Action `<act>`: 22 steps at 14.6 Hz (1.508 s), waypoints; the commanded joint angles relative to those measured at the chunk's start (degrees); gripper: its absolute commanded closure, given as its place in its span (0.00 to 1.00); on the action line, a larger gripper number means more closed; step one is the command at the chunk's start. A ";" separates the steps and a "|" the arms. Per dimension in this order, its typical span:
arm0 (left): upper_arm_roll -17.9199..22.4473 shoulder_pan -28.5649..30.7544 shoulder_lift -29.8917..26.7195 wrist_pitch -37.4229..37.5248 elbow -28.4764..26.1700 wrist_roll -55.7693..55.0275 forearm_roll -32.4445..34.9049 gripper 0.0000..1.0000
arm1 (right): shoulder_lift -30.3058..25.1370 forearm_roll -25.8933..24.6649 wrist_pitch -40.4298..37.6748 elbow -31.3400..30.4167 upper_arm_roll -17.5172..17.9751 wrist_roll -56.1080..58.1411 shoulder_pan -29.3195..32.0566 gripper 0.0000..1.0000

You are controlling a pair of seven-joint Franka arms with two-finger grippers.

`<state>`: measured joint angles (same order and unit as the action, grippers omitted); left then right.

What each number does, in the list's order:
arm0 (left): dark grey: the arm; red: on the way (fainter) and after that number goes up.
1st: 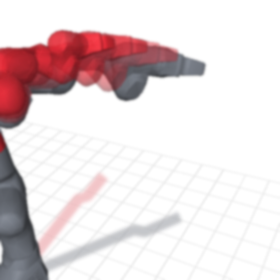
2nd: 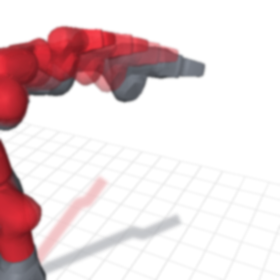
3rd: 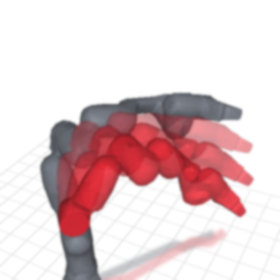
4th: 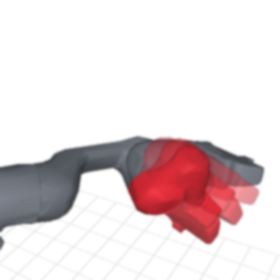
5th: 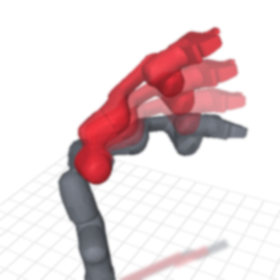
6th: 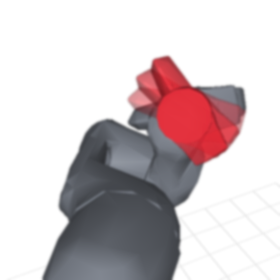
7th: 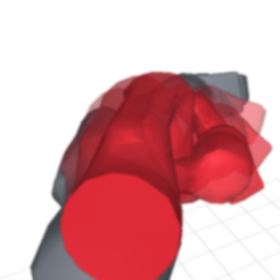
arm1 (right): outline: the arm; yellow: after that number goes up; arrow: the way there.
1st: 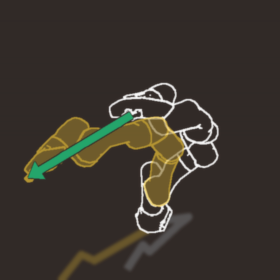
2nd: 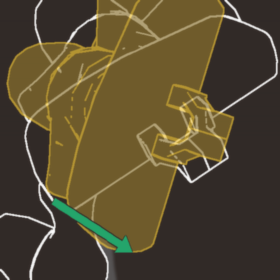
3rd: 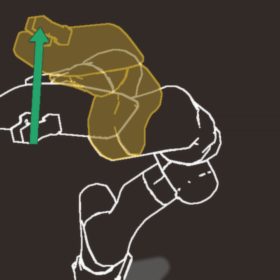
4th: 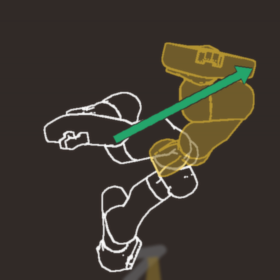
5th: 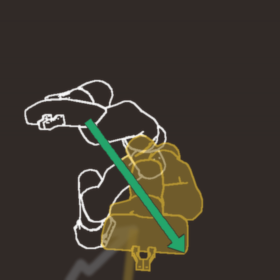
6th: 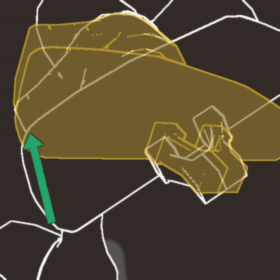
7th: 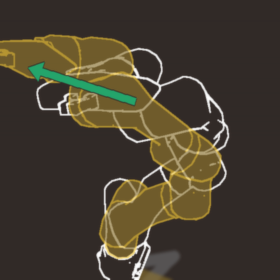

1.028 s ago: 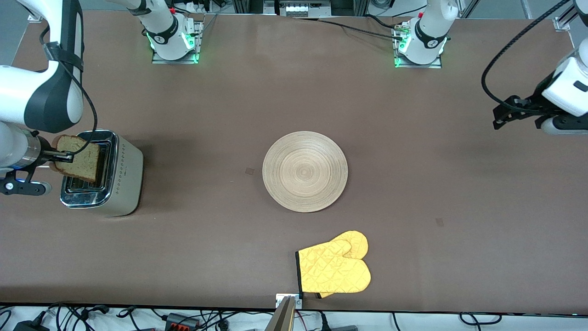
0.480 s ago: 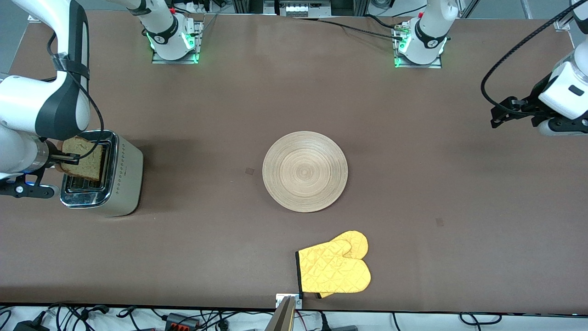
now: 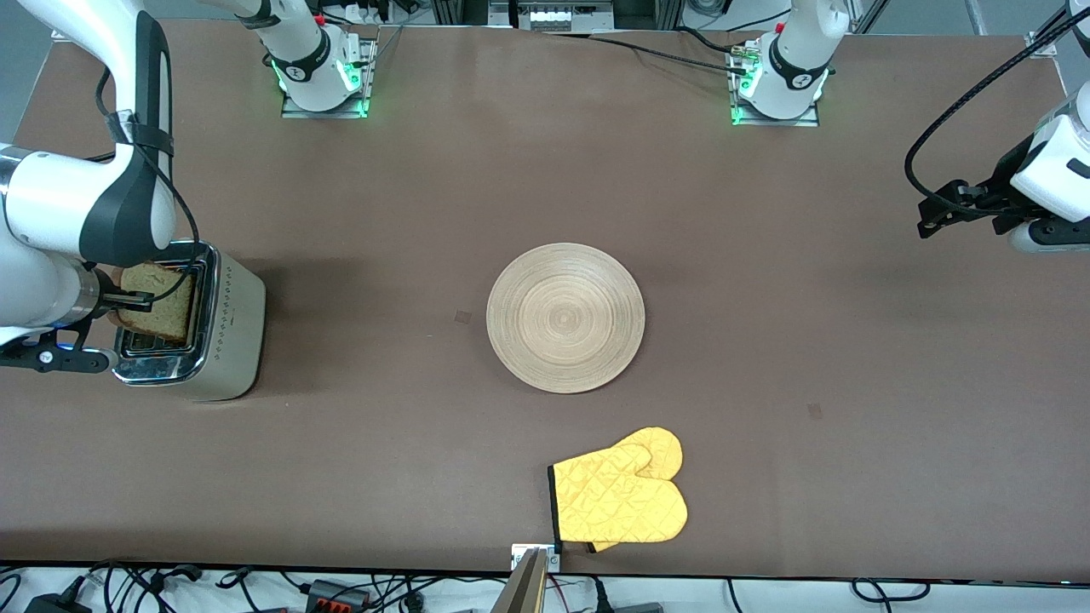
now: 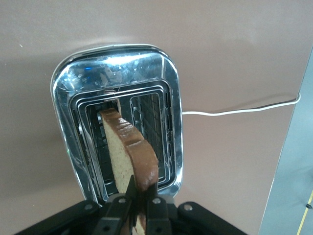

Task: Move plate and put bread in toaster
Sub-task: 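Lower the bread upright into a toaster slot with the right gripper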

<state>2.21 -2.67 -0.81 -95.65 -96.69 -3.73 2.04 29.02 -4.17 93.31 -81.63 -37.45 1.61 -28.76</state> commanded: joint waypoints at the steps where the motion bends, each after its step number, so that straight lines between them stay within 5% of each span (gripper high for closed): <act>1: 0.07 0.47 0.11 -0.06 0.89 0.30 -1.08 0.00 | -0.54 0.21 1.35 -2.12 0.27 0.93 -0.15 1.00; 10: -0.02 0.30 1.08 -0.86 1.94 0.04 -0.81 0.00 | 0.42 3.46 5.04 -5.20 0.36 0.93 0.11 1.00; 12: -0.02 0.30 1.43 -0.86 2.29 0.21 -0.64 0.00 | 0.69 3.90 5.04 -5.20 0.36 0.93 0.20 0.92; 13: -0.10 0.30 1.43 -0.86 2.30 0.30 -0.64 0.00 | 0.69 3.91 5.04 -5.20 0.36 0.85 0.20 0.69; 14: -0.02 0.38 1.43 -0.86 2.30 0.30 -0.64 0.00 | 0.60 3.99 5.04 -5.12 0.28 0.85 0.20 0.24; 15: -0.02 0.38 1.43 -0.86 2.30 0.39 -0.64 0.00 | 0.43 4.95 5.04 -4.94 0.27 0.85 0.20 0.00; 22: -0.02 0.38 1.43 -0.86 2.30 0.39 -0.55 0.00 | -6.15 6.37 3.29 -3.10 0.45 0.49 -1.12 0.00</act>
<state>2.21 -2.52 -0.16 -96.77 -95.94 -3.73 2.04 26.63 1.41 97.72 -84.75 -37.14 1.63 -29.44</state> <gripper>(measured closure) 0.000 0.101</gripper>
